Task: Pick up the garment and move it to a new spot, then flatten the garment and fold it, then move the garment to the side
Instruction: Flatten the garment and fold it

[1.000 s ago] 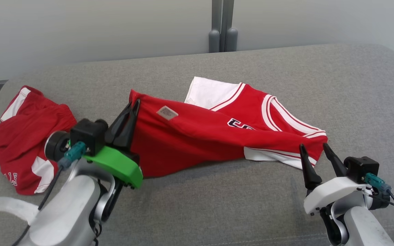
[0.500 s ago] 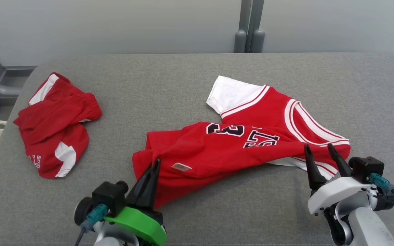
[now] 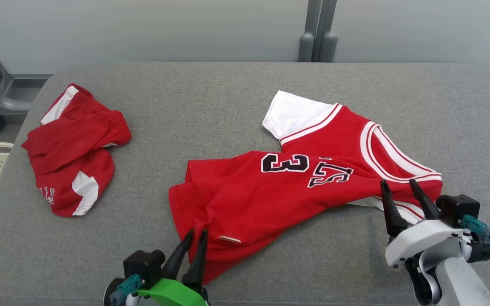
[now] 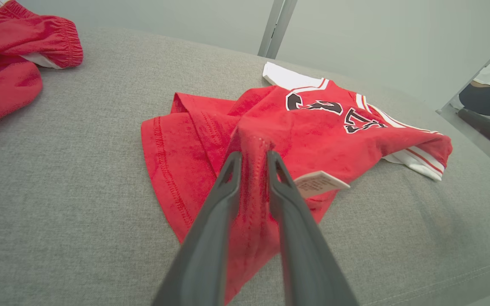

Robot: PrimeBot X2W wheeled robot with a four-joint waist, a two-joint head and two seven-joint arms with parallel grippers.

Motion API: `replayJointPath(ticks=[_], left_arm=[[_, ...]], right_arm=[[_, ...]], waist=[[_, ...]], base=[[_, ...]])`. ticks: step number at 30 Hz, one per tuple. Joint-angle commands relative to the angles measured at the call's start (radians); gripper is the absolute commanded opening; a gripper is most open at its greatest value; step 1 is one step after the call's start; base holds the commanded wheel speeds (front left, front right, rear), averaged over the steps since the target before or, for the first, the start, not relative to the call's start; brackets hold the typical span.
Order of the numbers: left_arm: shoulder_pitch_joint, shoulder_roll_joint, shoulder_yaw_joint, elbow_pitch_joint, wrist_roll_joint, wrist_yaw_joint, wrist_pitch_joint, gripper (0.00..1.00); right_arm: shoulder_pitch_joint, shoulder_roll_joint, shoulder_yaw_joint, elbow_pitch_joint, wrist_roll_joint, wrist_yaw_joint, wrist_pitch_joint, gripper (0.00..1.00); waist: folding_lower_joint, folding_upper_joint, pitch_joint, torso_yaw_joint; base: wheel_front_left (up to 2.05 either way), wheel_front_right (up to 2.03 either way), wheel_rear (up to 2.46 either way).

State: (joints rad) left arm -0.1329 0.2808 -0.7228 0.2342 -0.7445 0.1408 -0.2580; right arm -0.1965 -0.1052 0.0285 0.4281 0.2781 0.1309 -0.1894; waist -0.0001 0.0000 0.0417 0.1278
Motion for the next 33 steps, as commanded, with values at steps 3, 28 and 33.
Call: replayJointPath(ticks=[3,28,33], left_arm=[[-0.008,-0.003,0.033,-0.022,0.029,0.001,-0.007,1.00],[0.063,-0.091,0.382,-0.117,0.347,-0.010,-0.007,1.00],[0.049,-0.122,0.401,-0.106,0.373,-0.040,-0.007,1.00]], right_arm=[[-0.003,-0.007,-0.005,-0.001,0.003,0.000,0.004,1.00],[-0.183,-0.087,0.032,0.117,-0.006,0.000,0.144,1.00],[-0.284,-0.125,0.050,0.218,-0.003,0.000,0.183,1.00]], waist=[[0.0001,0.0000,-0.002,0.001],[0.0001,0.0000,0.007,-0.003],[0.0001,0.0000,0.030,0.023]], base=[[0.00,0.00,0.00],[0.00,0.00,0.00],[0.00,0.00,0.00]])
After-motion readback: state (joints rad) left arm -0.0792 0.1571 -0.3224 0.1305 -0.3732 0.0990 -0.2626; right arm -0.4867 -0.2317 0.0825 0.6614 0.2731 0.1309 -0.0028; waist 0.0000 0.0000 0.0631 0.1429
